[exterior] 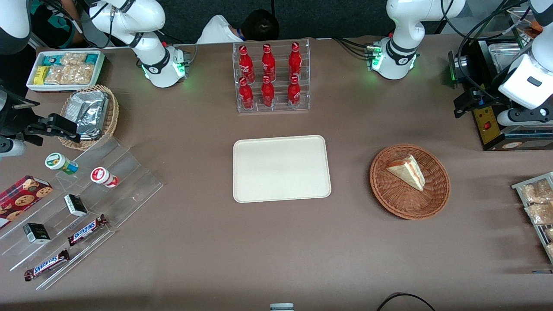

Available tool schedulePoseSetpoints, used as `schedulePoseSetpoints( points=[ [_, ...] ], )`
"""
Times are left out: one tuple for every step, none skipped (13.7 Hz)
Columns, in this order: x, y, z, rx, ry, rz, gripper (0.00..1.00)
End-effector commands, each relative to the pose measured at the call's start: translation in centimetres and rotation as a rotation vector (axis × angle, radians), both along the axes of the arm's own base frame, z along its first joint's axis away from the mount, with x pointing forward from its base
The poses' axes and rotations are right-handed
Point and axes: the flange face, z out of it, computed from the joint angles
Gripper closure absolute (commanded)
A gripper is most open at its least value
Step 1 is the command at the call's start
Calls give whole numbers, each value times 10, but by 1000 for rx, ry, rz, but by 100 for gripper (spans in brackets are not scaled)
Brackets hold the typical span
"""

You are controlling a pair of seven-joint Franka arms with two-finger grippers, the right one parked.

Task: Place sandwich from basket to tray
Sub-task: 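Move the left gripper over the wrapped sandwich in the wicker basket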

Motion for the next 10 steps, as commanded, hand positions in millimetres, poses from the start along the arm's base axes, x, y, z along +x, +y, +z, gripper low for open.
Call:
schedulePoseSetpoints(
  points=[
    [-3,5,0,18,19,-17,0],
    [-2,5,-3,25,26,-11,0],
    [-1,6,-15,32,41,-11,0],
    [0,7,-32,41,57,-10,0],
    [-1,7,-54,45,67,3,0],
    [-2,7,-70,47,54,43,0],
    [-1,5,-85,49,46,123,0],
    [1,4,-103,55,42,194,0],
    [1,4,-122,56,28,258,0],
    [0,3,-143,44,-3,326,0]
  ],
)
